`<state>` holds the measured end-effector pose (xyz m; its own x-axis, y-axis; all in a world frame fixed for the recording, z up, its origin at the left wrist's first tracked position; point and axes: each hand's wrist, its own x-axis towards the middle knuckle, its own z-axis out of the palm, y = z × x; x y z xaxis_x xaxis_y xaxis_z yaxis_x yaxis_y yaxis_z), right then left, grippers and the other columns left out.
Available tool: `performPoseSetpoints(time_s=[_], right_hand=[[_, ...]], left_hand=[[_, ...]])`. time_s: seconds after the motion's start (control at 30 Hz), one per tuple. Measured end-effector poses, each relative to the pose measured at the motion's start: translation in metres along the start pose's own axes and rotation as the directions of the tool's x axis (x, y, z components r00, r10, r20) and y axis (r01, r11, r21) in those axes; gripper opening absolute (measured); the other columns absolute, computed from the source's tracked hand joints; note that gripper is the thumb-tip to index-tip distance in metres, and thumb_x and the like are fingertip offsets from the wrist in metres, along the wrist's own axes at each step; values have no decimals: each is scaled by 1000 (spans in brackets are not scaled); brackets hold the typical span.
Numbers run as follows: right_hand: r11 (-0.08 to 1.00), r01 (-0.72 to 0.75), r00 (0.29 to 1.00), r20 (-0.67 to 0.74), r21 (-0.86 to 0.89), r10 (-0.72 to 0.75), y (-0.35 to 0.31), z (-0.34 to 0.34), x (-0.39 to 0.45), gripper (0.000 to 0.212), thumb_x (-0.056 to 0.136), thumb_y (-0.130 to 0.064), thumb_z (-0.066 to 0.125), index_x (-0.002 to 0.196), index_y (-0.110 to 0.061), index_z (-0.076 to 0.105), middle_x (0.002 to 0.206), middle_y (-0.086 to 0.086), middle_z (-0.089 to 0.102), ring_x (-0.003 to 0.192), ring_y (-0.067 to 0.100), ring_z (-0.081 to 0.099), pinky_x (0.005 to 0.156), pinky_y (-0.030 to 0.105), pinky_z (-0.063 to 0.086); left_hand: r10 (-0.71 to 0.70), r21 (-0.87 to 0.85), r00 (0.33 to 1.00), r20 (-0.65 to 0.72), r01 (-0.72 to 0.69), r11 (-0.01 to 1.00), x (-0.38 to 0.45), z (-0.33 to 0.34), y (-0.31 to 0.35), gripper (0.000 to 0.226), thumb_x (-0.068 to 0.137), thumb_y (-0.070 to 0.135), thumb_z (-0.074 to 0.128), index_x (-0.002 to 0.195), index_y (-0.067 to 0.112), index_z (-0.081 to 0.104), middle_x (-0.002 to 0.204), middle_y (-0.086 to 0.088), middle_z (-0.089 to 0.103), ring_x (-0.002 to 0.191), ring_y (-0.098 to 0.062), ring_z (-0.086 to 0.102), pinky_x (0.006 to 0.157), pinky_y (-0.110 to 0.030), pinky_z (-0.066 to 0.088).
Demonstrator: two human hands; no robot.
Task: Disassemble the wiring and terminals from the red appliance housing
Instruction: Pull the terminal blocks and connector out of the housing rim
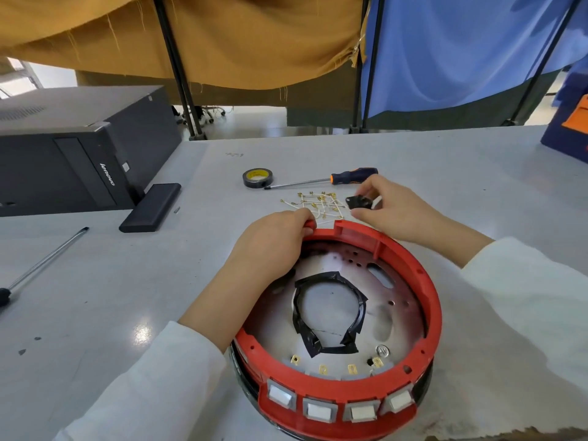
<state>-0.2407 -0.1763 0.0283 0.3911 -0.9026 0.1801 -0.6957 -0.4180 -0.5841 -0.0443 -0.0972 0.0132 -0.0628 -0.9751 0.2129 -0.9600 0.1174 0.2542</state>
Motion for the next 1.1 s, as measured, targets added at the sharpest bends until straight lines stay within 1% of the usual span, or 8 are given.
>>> performPoseSetpoints(time_s=[0.17,0.37,0.5,0.73,0.83,0.9,1.0,1.1], right_hand=[[989,-141,974,170,-46,147,31,-7,12,19,87,-21,67,104,-16,60,108,6,60,74,25,61,45,26,48],[980,-12,969,238,-197,60,30,14,26,26,86,-32,66,108,-19,68,108,0,65,83,8,55,78,28,47],[956,-10,974,213,-294,76,30,23,29,29,87,-42,62,109,-24,66,108,-3,60,97,16,55,88,39,49],[965,-11,991,126,-262,46,30,21,29,30,86,-48,60,104,-24,65,100,-6,57,92,13,54,83,35,47],[997,39,997,75,-68,-34,13,13,25,30,92,-52,49,87,-27,64,90,-9,64,78,2,56,70,24,42],[998,59,982,177,18,-62,-4,9,18,35,92,-56,44,86,-28,65,85,-13,64,74,-3,56,66,17,39],[990,138,930,348,-26,-121,-21,9,6,36,85,-62,49,96,-33,67,93,-16,62,87,1,56,80,20,43],[945,263,912,369,-194,-178,-27,11,-1,27,89,-53,52,106,-36,64,96,-15,52,93,7,51,86,27,41]], left_hand=[[-4,-17,1000,-6,3,1000,0,1,-1,18,99,29,41,110,26,55,110,0,64,99,-22,56,75,-32,40],[-8,-15,1000,-11,8,1000,0,2,0,18,99,29,41,111,26,54,110,1,63,98,-21,56,74,-31,40],[-8,-13,1000,-9,8,1000,0,2,0,18,99,29,40,110,25,54,108,0,63,97,-22,56,78,-35,44],[2,-7,1000,-15,-2,1000,2,3,-1,20,100,29,40,114,25,53,110,-1,63,98,-23,56,81,-39,46],[-21,-30,999,-46,19,999,0,3,0,28,99,30,42,127,26,43,115,-4,64,102,-25,58,78,-35,45],[-38,-37,998,-56,36,999,-1,2,1,41,98,28,43,137,25,30,111,-7,65,98,-28,60,75,-36,45],[-61,-67,998,-11,60,996,-2,0,2,61,94,15,45,145,25,14,109,-6,64,96,-29,60,78,-40,48],[-76,-123,997,16,77,989,-2,-4,3,73,90,5,47,147,28,8,127,-2,55,108,-27,56,90,-42,47]])
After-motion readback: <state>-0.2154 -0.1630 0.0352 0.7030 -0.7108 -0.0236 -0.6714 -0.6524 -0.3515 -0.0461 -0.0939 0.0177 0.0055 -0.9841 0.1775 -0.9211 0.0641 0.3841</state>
